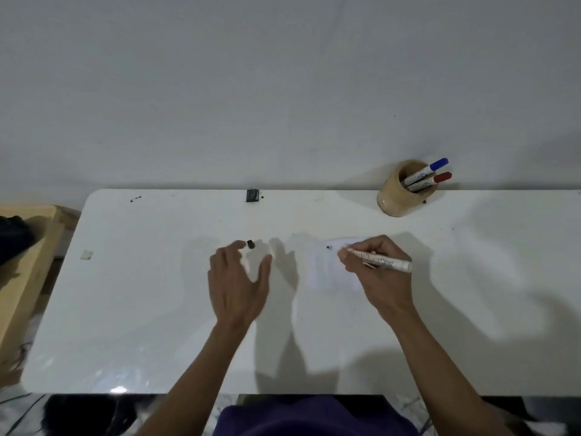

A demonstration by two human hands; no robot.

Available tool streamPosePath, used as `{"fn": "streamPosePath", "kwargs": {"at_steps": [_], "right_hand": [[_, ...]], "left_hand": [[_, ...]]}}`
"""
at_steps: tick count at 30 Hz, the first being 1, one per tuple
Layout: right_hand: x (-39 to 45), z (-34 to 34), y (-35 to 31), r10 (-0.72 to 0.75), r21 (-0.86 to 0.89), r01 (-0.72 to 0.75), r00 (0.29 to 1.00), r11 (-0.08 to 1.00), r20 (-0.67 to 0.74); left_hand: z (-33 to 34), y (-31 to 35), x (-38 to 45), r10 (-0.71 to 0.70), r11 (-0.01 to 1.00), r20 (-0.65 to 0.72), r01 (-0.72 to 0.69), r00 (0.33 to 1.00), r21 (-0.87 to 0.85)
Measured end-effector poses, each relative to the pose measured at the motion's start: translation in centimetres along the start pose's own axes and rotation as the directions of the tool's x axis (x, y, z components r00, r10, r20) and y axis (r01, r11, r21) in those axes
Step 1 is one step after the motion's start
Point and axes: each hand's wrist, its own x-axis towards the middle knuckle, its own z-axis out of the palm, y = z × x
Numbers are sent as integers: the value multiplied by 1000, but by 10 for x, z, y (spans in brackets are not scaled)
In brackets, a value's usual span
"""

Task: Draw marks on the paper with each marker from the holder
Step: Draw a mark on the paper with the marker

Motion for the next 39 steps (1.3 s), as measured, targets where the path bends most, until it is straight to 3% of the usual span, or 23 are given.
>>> {"fn": "streamPosePath", "kwargs": {"at_steps": [3,6,8,12,26,39], "right_hand": [[22,7,-4,-45,-64,50,995,997,85],[23,8,3,-108,-123,123,987,985,123],[60,4,72,94,-230,-35,963,972,251],[59,3,76,82,-269,-11,963,963,255],[63,1,68,-49,-237,99,977,966,210],[63,7,66,-26,-263,76,982,962,189]], "left_hand": [[21,8,-16,225,973,-10,-225,974,45],[29,15,-37,373,926,101,-377,922,21],[103,4,-47,221,966,252,-247,942,78],[106,4,-50,224,941,333,-292,916,171],[99,8,-44,321,877,229,-380,919,293],[100,8,-45,348,870,151,-379,925,316]]}}
